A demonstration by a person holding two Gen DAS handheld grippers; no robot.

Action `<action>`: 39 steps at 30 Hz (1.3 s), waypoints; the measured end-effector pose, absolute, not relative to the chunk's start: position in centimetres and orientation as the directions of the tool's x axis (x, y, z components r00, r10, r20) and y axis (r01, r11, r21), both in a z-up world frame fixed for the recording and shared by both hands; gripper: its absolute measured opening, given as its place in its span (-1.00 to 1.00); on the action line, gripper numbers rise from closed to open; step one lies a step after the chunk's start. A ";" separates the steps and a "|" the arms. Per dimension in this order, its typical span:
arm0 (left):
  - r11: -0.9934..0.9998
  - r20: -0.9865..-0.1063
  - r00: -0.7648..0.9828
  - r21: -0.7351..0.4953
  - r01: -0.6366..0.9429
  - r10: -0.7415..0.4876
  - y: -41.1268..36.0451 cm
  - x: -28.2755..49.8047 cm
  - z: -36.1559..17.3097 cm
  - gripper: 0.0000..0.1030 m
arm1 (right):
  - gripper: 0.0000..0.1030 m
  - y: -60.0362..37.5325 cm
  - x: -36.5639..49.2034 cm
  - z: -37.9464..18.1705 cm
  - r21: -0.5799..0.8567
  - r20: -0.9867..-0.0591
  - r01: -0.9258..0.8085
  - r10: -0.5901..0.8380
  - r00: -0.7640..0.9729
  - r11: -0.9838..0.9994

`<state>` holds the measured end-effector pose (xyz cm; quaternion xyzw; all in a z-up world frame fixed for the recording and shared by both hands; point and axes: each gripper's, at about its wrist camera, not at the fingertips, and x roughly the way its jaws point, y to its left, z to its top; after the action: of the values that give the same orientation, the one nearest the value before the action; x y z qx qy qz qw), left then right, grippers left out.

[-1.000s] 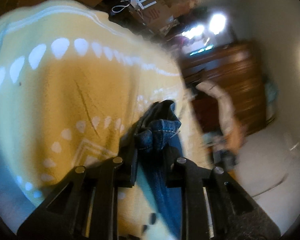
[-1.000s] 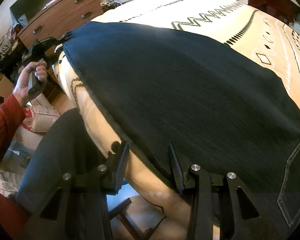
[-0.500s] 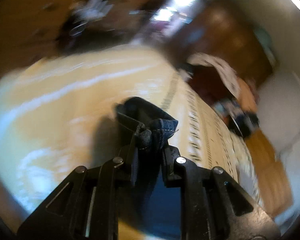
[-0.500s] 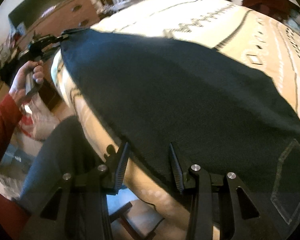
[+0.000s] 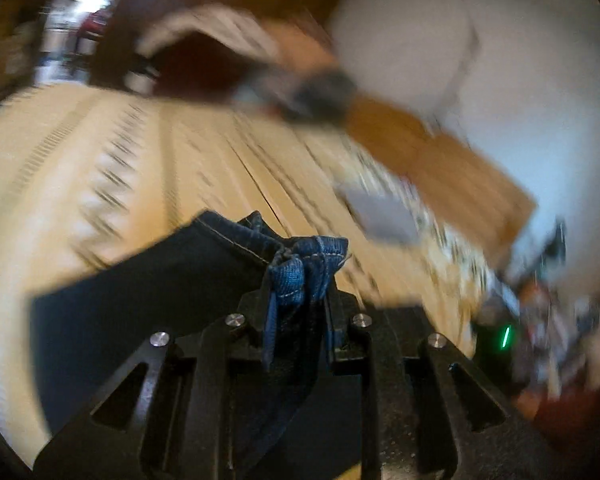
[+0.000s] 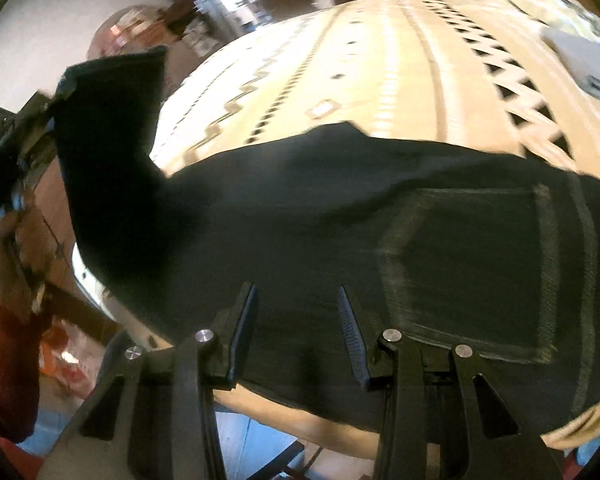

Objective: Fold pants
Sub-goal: 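Lower the jeans onto the bed with both grippers, bringing the hem toward the waistband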

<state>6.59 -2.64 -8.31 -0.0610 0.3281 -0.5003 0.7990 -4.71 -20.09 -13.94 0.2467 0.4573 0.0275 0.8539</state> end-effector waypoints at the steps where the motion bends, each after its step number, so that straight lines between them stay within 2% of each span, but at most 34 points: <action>1: 0.472 -0.506 0.240 -0.402 0.785 -0.829 -4.5 5.3 -10.4 -0.63 | -0.13 -20.8 -5.2 -14.2 0.448 -0.771 0.197 0.265 0.580 0.872; 3: 0.453 -0.620 0.146 -0.372 0.810 -0.771 -7.7 3.0 -15.6 -0.63 | -0.13 -22.2 -6.2 -14.8 0.455 -0.775 0.226 0.258 0.577 0.861; 6: 0.462 -0.707 0.122 -0.312 0.830 -0.696 -8.2 0.6 -20.1 -0.62 | -0.13 -23.1 -7.2 -15.0 0.464 -0.772 0.235 0.260 0.580 0.854; 10: 0.478 -0.696 0.194 -0.239 0.845 -0.691 -7.6 -0.3 -19.3 -0.61 | -0.13 -23.7 -6.9 -14.4 0.516 -0.738 0.207 0.309 0.600 0.832; 15: 0.476 -0.687 0.283 -0.105 0.873 -0.670 -7.6 -2.4 -18.5 -0.58 | -0.03 -23.7 -3.3 -14.3 0.673 -0.643 0.151 0.472 0.603 0.725; 17: 0.469 -0.689 0.302 -0.062 0.881 -0.658 -7.2 -3.1 -19.1 -0.39 | -0.03 -22.9 -1.5 -13.5 0.652 -0.642 0.108 0.470 0.605 0.751; 19: 0.455 -0.706 0.302 -0.031 0.890 -0.641 -8.6 -4.0 -19.7 0.31 | -0.03 -22.1 0.7 -13.4 0.637 -0.643 0.063 0.485 0.593 0.768; 21: 0.426 -0.706 0.314 0.020 0.905 -0.634 -8.9 -5.8 -20.2 0.57 | -0.04 -21.5 2.5 -14.2 0.655 -0.645 0.065 0.513 0.566 0.753; 22: 0.416 -0.704 0.317 0.033 0.909 -0.636 -8.9 -6.4 -20.2 0.63 | -0.04 -21.5 3.6 -15.0 0.664 -0.650 0.074 0.525 0.550 0.744; 24: 0.421 -0.703 0.340 0.062 0.905 -0.625 -8.7 -7.2 -20.1 0.63 | -0.06 -21.8 5.1 -16.6 0.668 -0.667 0.104 0.531 0.523 0.737; 26: 0.442 -0.689 0.346 0.041 0.896 -0.637 -8.2 -7.2 -19.5 0.63 | -0.13 -22.0 6.6 -18.4 0.668 -0.688 0.142 0.534 0.492 0.730; 32: 0.512 -0.650 0.400 0.019 0.859 -0.647 -7.4 -5.5 -18.1 0.63 | -0.54 -22.1 9.7 -20.5 0.714 -0.658 0.159 0.576 0.485 0.681; 34: 0.513 -0.664 0.397 0.023 0.858 -0.634 -7.9 -4.7 -18.5 0.63 | -0.77 -22.1 10.4 -21.3 0.710 -0.668 0.174 0.572 0.476 0.683; 39: 0.481 -0.706 0.343 0.003 0.877 -0.620 -8.9 -4.1 -19.7 0.63 | -0.82 -24.5 11.7 -21.0 0.759 -0.612 0.195 0.577 0.540 0.622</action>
<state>-4.15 -8.92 -19.70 0.1956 0.3278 -0.4704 0.7956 11.70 -24.53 -21.00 0.4168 0.4631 0.1239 0.7724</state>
